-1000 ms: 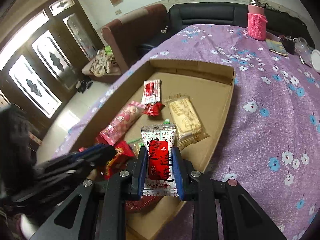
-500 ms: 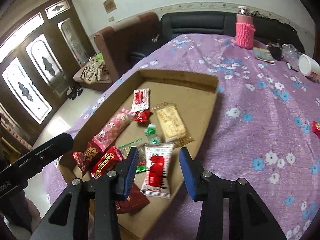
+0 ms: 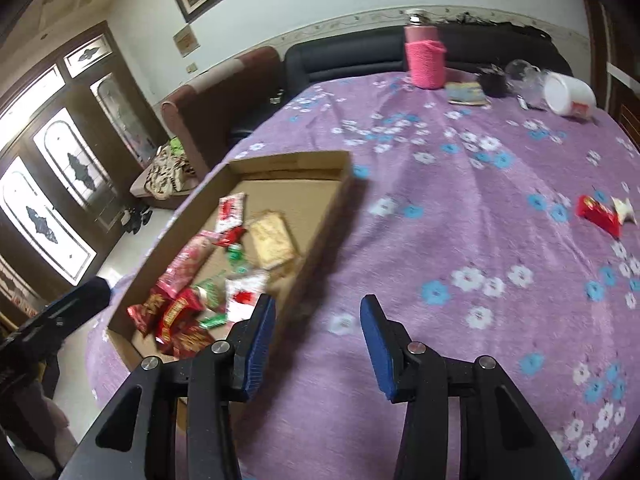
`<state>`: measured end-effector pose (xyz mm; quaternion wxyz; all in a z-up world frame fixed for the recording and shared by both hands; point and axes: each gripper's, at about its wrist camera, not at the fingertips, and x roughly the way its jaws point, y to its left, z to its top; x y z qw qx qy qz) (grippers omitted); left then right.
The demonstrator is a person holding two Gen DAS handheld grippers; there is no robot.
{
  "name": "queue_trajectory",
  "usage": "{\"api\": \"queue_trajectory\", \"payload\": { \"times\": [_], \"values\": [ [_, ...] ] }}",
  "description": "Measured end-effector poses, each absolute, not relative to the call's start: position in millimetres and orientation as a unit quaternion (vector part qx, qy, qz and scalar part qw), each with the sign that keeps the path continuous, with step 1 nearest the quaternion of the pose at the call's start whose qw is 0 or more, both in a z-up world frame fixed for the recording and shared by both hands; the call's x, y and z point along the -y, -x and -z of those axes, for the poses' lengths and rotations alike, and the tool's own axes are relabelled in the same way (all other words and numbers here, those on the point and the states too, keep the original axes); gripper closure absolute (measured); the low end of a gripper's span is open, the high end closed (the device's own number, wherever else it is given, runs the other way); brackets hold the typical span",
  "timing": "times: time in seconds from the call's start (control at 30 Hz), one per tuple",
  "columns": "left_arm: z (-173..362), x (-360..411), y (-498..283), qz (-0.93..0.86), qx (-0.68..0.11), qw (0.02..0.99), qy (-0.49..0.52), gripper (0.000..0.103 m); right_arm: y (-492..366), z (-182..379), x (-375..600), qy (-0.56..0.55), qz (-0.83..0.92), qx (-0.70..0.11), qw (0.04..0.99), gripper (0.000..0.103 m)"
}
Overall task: Organize snacks
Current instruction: 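Move both open grippers toward the last red and pale green candies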
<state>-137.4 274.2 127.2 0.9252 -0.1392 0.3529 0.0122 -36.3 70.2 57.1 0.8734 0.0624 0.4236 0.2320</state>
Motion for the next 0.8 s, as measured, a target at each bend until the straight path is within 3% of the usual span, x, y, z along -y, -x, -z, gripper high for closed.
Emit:
{"api": "queue_trajectory", "payload": {
  "times": [0.37,0.8],
  "values": [
    [-128.6,-209.7,132.0,0.047,-0.370,0.923,0.098,0.023,40.4,-46.8,22.8,-0.108,-0.165,-0.428,0.882,0.055],
    [-132.1,-171.5,135.8,0.006,-0.358,0.933,0.028,0.020,77.4,-60.7,39.9,-0.133,-0.138,-0.401,0.896,0.049]
  ]
}}
